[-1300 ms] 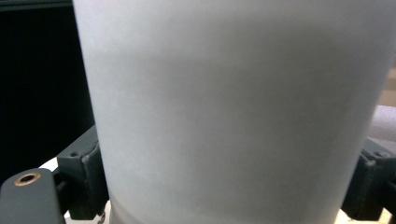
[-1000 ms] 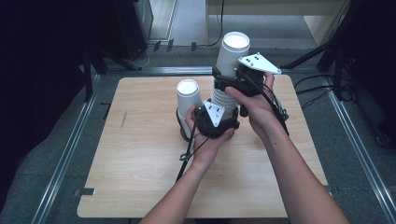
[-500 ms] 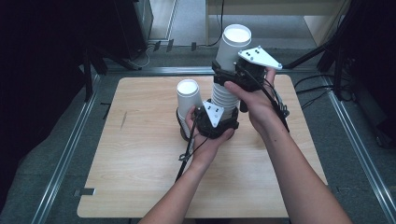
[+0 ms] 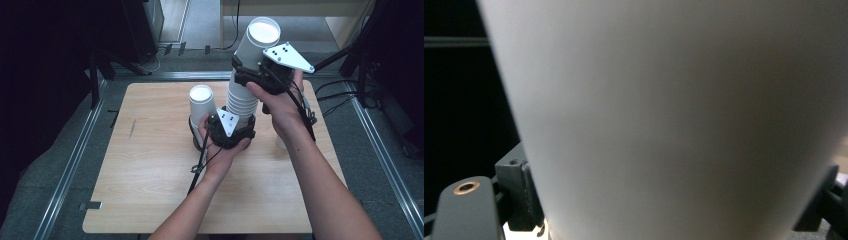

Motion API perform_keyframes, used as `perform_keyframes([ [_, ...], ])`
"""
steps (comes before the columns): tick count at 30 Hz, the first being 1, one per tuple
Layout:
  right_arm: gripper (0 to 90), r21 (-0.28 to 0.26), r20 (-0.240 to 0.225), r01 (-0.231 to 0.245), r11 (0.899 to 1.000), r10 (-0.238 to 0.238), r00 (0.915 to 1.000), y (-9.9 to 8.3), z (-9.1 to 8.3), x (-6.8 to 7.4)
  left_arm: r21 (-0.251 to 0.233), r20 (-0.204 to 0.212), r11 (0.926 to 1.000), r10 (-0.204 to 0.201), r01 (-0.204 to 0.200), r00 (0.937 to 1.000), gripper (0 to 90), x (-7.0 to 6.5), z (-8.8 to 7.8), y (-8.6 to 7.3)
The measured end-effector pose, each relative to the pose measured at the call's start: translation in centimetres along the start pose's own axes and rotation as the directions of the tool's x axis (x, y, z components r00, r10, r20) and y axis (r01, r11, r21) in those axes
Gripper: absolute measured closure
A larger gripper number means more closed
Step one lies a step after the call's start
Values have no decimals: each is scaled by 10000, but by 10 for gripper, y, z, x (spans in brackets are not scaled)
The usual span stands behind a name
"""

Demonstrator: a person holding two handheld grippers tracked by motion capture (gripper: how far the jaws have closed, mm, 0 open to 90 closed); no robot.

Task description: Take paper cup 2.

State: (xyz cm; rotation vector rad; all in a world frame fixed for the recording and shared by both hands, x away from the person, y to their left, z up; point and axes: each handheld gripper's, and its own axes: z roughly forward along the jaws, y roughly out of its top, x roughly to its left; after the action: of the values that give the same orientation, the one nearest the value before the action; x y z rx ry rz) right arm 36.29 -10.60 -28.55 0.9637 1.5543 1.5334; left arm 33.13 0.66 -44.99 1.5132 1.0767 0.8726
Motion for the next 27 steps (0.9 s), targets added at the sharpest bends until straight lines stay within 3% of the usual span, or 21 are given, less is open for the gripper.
perform_keyframes([
  [3,148,-269,382,146,9995,-136,9992,7,-8,2,-14,-9,10000,-3,3,10000,131,0,0,0],
  [7,156,-154,512,534,9985,-525,9973,9,-11,5,23,0,10000,34,-34,10000,133,0,-1,0],
  [22,158,-156,288,956,9953,-951,9950,17,-33,11,-12,49,10000,-6,6,10000,170,2,-2,-1],
  [27,163,-175,121,735,9971,-733,9972,23,-44,6,-12,58,10000,90,-90,9999,171,2,-3,-1],
])
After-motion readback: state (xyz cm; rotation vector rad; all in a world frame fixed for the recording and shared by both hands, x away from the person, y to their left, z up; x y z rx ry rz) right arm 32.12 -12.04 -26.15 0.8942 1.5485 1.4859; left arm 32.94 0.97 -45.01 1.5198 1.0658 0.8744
